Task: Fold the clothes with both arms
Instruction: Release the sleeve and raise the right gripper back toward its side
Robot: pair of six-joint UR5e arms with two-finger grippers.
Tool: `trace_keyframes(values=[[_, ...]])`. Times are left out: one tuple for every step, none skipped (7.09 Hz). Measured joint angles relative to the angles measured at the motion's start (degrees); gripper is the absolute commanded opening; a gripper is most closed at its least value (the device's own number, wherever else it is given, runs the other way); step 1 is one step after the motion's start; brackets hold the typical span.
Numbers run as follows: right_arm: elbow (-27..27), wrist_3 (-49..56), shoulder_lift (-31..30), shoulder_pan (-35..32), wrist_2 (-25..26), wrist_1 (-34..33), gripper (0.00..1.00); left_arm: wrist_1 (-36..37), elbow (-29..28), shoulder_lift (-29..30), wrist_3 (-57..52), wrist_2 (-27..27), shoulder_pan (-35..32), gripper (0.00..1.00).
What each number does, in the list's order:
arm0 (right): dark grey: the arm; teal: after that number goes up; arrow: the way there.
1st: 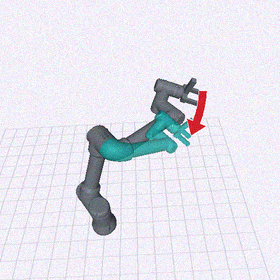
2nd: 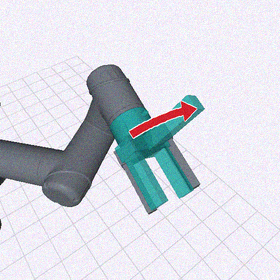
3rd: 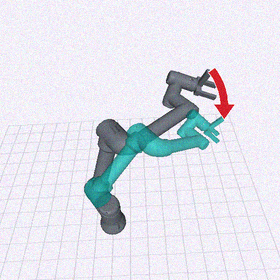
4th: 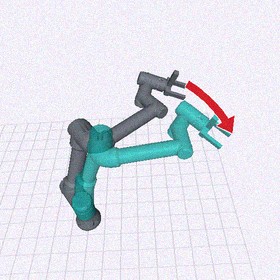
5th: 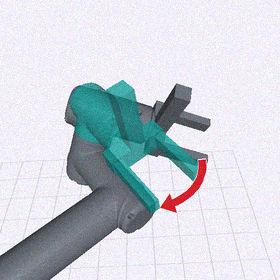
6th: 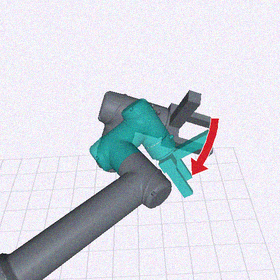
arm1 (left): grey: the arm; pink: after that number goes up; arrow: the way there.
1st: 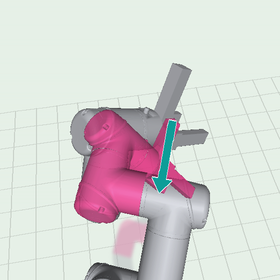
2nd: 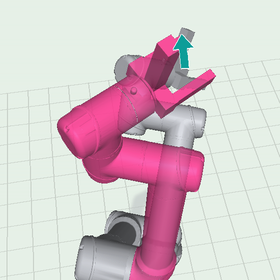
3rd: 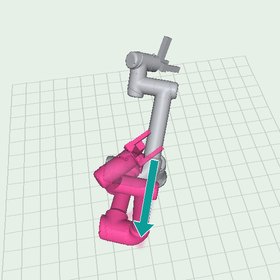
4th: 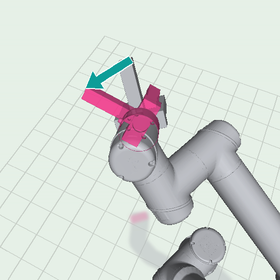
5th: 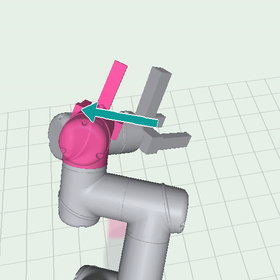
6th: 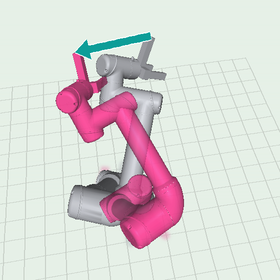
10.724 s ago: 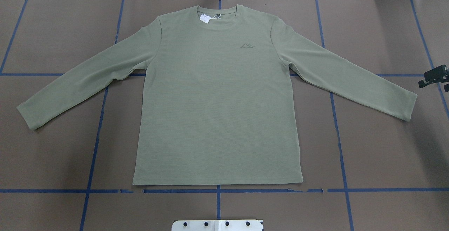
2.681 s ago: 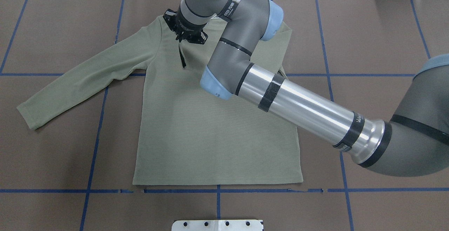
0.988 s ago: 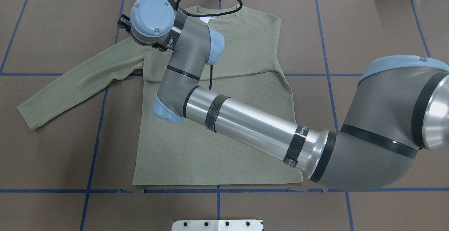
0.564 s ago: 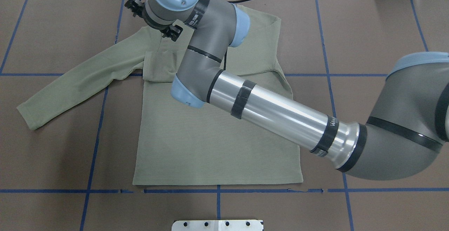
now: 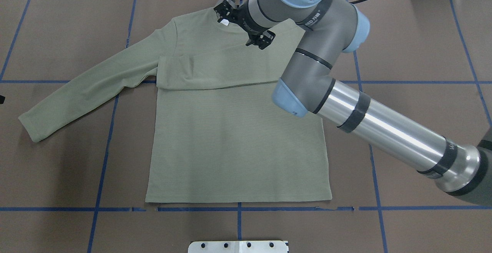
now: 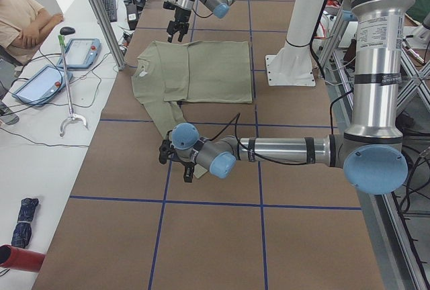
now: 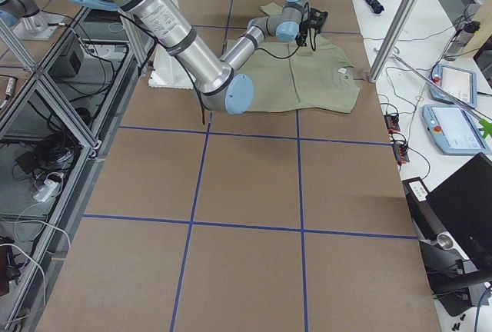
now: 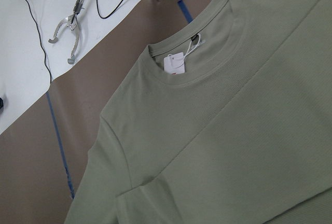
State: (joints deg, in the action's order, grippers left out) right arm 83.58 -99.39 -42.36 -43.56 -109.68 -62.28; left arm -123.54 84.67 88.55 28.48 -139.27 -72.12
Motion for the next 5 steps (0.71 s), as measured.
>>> trace_keyframes(values=[[3.33, 1.37, -3.38, -1.7, -2.24, -0.1, 0.99, -1.02, -1.26, 0.47, 1.6, 0.18, 0.74, 0.97], [4.75, 2.04, -5.1, -2.83, -3.67, -0.14, 0.99, -1.51, -1.78, 0.69, 2.65, 0.26, 1.39, 0.97], [5.35, 2.3, -6.16, -3.55, -4.36, -0.14, 0.99, -1.68, -1.98, 0.78, 3.09, 0.36, 1.73, 0.97], [5.92, 2.39, -6.97, -4.04, -4.71, -0.14, 0.99, -1.7, -2.08, 0.79, 3.25, 0.46, 1.91, 0.95], [6.71, 2.43, -7.8, -4.35, -4.86, -0.18, 0.99, -1.71, -2.22, 0.78, 3.31, 0.53, 2.02, 0.92]])
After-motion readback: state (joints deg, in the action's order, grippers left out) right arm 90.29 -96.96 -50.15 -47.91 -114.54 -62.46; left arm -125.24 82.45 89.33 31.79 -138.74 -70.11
